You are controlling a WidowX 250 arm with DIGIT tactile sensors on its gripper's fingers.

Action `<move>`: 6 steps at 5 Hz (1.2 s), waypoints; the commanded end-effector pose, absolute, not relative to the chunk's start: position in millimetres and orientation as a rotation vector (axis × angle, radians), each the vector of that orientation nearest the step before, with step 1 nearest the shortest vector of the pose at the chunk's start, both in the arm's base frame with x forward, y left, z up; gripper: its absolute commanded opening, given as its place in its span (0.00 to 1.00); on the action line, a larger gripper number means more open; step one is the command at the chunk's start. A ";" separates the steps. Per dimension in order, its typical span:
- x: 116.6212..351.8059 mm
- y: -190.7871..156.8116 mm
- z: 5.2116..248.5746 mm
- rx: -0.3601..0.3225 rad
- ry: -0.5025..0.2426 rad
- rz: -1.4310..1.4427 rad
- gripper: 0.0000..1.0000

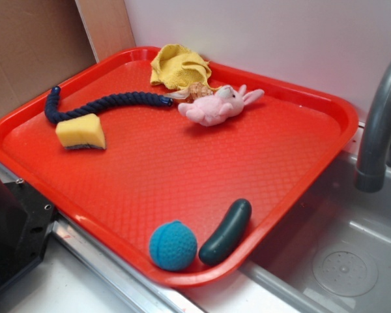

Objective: Grab the blue rope.

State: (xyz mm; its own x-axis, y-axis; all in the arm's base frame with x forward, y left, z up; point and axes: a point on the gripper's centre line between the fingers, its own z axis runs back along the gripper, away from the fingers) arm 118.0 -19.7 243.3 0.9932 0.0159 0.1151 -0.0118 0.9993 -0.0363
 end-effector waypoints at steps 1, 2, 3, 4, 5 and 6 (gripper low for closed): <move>118.0 -19.7 243.3 -0.036 -0.116 0.014 1.00; 140.6 30.4 203.0 -0.003 -0.081 0.018 1.00; 163.8 64.3 177.0 0.014 -0.077 -0.040 1.00; 190.4 81.5 138.7 0.024 -0.073 -0.149 1.00; 215.2 81.2 102.7 0.028 -0.144 -0.245 1.00; 226.9 78.3 73.4 0.033 -0.178 -0.287 1.00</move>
State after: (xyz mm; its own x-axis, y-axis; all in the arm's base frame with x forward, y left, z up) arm 217.4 79.9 63.8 0.9529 -0.2654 0.1468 0.2637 0.9641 0.0315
